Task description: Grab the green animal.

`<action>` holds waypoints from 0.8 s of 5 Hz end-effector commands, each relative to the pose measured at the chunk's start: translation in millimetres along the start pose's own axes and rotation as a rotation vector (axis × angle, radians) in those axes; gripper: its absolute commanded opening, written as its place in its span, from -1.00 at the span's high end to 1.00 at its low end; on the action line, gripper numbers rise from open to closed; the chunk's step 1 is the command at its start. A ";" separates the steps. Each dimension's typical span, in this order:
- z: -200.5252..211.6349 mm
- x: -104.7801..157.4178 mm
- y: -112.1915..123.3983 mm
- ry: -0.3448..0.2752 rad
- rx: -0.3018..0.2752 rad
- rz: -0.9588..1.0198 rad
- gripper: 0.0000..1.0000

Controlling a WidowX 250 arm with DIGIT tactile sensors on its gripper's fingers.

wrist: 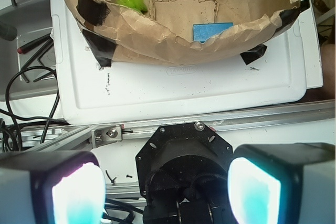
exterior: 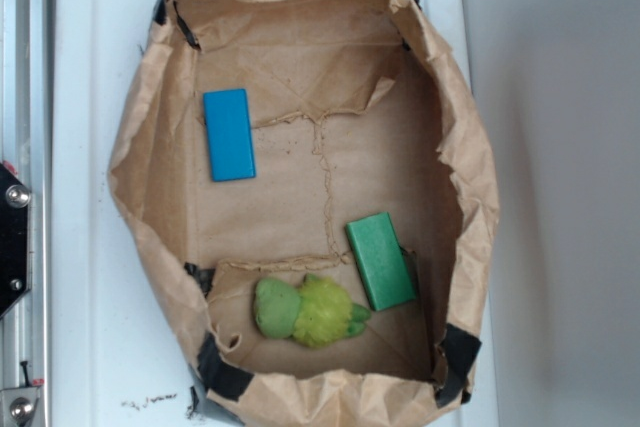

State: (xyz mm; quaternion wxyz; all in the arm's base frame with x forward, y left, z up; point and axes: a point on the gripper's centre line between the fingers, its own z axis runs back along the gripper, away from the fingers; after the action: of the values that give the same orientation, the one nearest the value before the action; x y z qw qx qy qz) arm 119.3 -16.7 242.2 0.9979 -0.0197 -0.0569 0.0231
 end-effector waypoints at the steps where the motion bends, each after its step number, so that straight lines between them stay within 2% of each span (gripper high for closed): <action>1: 0.0 0.0 0.0 0.000 0.000 0.000 -1.00; 2: -19.0 47.9 -7.9 -0.077 0.014 0.019 -1.00; 3: -37.7 85.7 -8.2 -0.122 0.031 0.073 -1.00; 4: -60.1 115.0 3.7 -0.138 0.060 0.127 -1.00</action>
State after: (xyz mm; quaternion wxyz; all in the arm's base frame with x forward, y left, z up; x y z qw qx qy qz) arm 233.3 -13.8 178.1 0.9923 0.0103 -0.0930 0.0814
